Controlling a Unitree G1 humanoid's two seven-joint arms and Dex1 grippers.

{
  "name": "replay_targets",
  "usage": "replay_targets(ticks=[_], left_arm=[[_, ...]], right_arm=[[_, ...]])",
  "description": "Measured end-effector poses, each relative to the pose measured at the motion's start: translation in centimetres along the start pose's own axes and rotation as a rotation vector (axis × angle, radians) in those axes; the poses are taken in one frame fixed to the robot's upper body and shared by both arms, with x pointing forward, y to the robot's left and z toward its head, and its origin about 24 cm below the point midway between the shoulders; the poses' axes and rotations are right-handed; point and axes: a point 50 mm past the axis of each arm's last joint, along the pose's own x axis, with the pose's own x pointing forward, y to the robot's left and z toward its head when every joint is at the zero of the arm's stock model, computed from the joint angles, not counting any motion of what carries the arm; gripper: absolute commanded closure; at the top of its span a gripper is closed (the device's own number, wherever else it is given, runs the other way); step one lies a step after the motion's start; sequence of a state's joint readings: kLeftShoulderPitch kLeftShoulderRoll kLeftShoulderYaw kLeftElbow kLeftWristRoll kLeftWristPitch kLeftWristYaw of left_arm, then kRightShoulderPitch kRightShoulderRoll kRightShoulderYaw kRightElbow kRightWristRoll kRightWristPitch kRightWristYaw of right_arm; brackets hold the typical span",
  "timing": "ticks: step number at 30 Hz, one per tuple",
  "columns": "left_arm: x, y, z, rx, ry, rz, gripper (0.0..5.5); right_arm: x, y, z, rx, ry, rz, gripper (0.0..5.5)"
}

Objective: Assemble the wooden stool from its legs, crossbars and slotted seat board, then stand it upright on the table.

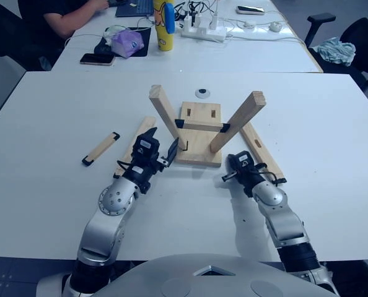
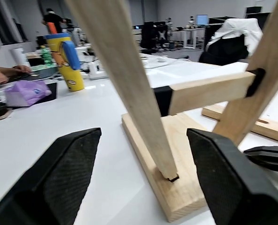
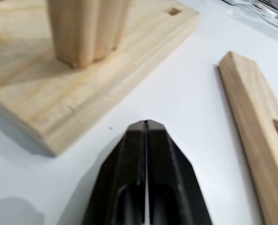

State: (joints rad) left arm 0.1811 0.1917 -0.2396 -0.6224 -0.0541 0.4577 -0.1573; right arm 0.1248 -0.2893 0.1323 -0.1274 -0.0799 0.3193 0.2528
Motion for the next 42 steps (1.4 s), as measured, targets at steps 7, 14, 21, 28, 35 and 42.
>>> replay_targets(ticks=[7,14,21,28,35,42], left_arm=[[-2.6,1.3,-0.4,-0.024,-0.013,0.152,3.27],[-1.6,4.3,3.9,-0.088,-0.26,0.418,4.36],[0.5,3.6,4.5,-0.281,-0.27,0.358,5.3],[1.5,3.2,4.4,-0.31,-0.24,0.317,5.49],[1.2,3.7,5.1,-0.263,-0.278,0.355,5.49],[0.8,4.1,5.5,-0.225,-0.308,0.403,5.49]], right_arm=[[-2.7,-1.6,1.3,0.067,-0.111,-0.029,5.5],[-3.4,-4.7,7.6,0.155,-0.361,-0.256,5.5],[-3.1,-4.9,10.0,0.292,-0.413,-0.343,5.5],[-3.1,-4.7,10.8,0.406,-0.407,-0.347,5.5],[-3.7,-5.1,11.0,0.438,-0.426,-0.365,5.5],[-4.1,-5.4,11.3,0.444,-0.44,-0.383,5.5]])
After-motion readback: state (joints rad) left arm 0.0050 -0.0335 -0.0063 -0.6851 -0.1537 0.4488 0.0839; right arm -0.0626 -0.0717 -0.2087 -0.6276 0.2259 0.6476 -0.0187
